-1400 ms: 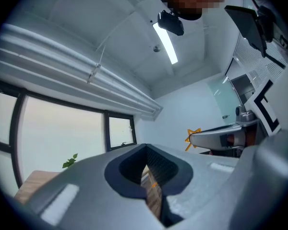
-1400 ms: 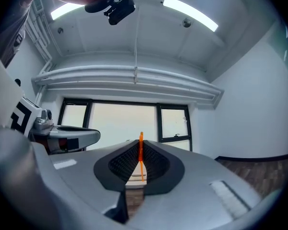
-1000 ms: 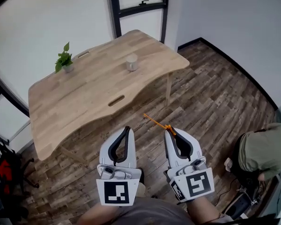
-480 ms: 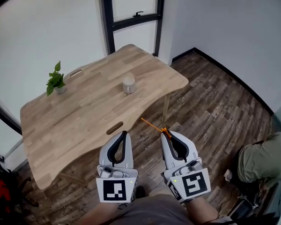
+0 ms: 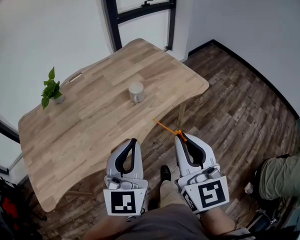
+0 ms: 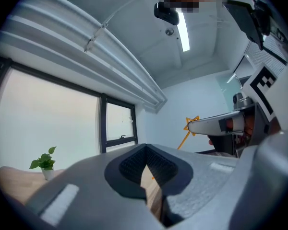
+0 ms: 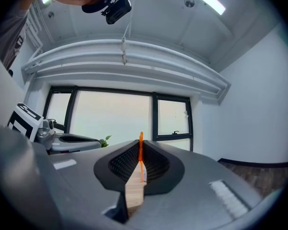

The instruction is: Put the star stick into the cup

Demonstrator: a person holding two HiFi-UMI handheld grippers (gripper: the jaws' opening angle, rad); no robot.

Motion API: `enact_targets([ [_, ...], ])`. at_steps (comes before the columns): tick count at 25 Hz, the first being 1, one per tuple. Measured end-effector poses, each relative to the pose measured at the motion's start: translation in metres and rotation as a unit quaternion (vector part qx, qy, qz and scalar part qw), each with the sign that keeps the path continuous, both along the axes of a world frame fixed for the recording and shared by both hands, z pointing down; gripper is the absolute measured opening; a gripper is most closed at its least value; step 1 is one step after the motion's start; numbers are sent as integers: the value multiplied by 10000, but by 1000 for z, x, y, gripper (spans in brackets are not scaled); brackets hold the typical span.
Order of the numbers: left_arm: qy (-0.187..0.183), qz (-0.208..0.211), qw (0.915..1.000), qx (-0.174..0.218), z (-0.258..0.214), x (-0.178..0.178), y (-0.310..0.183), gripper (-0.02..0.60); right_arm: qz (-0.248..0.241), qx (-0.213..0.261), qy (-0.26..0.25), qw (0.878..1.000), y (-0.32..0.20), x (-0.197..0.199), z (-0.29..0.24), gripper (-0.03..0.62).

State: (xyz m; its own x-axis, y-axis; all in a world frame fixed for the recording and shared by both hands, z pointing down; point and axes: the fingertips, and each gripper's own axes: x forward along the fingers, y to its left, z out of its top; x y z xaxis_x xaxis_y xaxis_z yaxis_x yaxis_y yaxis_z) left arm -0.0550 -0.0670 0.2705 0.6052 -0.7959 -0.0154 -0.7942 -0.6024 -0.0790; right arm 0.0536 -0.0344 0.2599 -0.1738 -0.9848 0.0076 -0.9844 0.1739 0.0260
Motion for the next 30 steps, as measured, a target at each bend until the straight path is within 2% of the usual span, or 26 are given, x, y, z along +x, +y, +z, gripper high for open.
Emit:
enact_targets([
  [6,-144,-280,9995,-30,2,31,-71,2,-299,-67,-106,9995,-83,35,3,46],
  [12,-258,-678,9973,69,-9,52,-133,1,-825,-91,-160,9964,-156,52,-1,46],
  [22,-46,-1347,9898,462,-32,55,-202,2,-1811,-118,83,9834,-242,38,-3,46],
  [30,-30,-1642,9863,184,-17,41,-243,2,-2041,-530,163,9774,-282,27,22,46],
])
